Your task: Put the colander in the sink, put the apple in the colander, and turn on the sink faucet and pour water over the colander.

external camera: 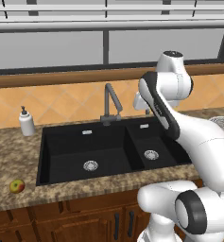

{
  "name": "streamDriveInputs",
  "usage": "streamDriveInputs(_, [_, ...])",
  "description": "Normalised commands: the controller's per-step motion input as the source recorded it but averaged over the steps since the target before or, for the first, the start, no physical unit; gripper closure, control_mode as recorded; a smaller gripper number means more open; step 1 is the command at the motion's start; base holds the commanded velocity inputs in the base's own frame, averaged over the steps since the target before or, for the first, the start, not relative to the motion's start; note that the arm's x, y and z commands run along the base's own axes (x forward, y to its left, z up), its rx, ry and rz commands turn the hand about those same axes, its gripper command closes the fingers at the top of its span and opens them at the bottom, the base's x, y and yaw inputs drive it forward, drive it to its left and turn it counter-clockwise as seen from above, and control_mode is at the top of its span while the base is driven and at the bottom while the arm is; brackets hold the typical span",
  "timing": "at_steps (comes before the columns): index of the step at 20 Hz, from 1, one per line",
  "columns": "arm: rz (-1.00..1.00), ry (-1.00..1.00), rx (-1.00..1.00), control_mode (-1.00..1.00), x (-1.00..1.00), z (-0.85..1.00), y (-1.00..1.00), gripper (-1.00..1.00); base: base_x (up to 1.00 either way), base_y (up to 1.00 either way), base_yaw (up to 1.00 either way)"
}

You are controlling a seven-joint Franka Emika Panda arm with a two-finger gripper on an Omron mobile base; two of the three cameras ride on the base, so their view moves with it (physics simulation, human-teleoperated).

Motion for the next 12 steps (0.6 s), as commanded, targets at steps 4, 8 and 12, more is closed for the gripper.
streamDriveInputs(4, [0.00,0.01,0.00,-1.00,0.00,0.00,-0.28,-1.00,0.00,0.00,0.00])
streamDriveInputs(8, [0.00,0.00,0.00,-1.00,0.00,-0.01,-0.83,-1.00,0.00,0.00,0.00])
streamDriveInputs(12, [0.00,0.00,0.00,-1.00,0.00,-0.03,-0.93,-1.00,0.00,0.00,0.00])
